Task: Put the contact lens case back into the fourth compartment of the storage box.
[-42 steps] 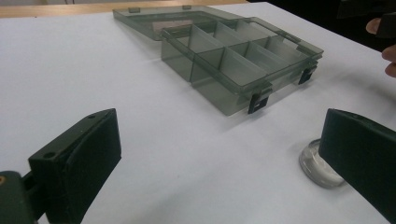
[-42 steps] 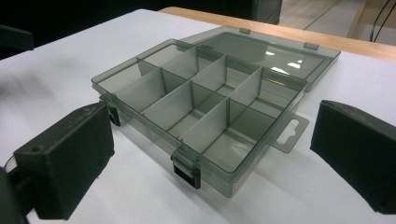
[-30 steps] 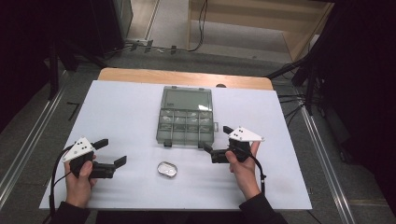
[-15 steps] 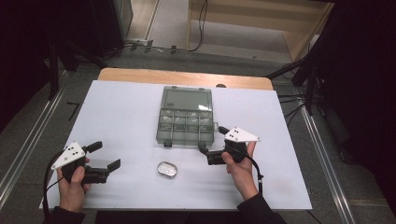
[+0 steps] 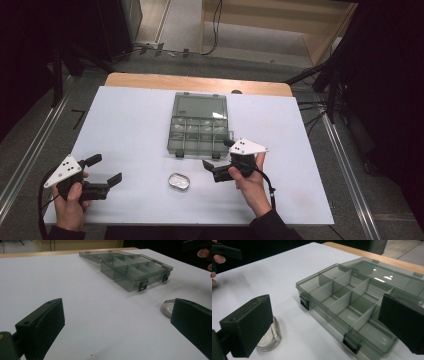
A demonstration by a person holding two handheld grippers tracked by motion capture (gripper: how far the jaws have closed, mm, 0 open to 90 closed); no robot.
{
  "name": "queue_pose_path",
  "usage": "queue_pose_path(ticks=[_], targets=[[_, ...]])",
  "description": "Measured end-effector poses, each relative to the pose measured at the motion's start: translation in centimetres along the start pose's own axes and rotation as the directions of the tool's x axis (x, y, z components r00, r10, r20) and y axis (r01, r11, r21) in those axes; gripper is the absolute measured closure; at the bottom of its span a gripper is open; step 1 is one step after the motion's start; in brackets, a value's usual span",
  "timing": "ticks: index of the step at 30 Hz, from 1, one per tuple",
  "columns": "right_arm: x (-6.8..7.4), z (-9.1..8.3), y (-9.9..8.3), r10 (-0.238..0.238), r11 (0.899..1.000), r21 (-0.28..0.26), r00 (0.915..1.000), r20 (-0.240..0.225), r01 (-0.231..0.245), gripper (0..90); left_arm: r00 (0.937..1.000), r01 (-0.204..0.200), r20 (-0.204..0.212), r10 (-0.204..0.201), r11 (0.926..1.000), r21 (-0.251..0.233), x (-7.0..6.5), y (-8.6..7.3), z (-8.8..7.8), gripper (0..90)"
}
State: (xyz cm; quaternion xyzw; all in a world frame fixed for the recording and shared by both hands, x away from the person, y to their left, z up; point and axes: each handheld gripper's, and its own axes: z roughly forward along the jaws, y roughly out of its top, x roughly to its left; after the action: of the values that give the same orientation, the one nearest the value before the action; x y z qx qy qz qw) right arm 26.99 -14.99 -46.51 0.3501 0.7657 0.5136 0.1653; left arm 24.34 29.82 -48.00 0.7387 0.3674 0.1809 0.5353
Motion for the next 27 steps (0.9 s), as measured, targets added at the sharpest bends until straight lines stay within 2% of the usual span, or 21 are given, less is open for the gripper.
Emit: queue_pose_path(ticks=[10,21,27], targets=[[1.7,1.0,0.3,-0.028,0.999,0.034,0.9984,-0.049,0.030,0.0,0.9998,0.007,-0.019,-0.007,1.0000,-0.002,0.7,-0.4,-0.8,0.0],[3.3,2.3,0.4,-0.064,0.995,0.068,0.9915,-0.113,0.072,0.0,0.9998,0.013,-0.017,-0.013,0.9999,0.003,0.8,-0.8,-0.5,0.0],[4.0,2.9,0.3,-0.073,0.992,0.090,0.9884,-0.133,0.086,0.0,0.9997,0.015,-0.018,-0.014,0.9999,0.001,0.9,-0.8,-0.5,0.0]])
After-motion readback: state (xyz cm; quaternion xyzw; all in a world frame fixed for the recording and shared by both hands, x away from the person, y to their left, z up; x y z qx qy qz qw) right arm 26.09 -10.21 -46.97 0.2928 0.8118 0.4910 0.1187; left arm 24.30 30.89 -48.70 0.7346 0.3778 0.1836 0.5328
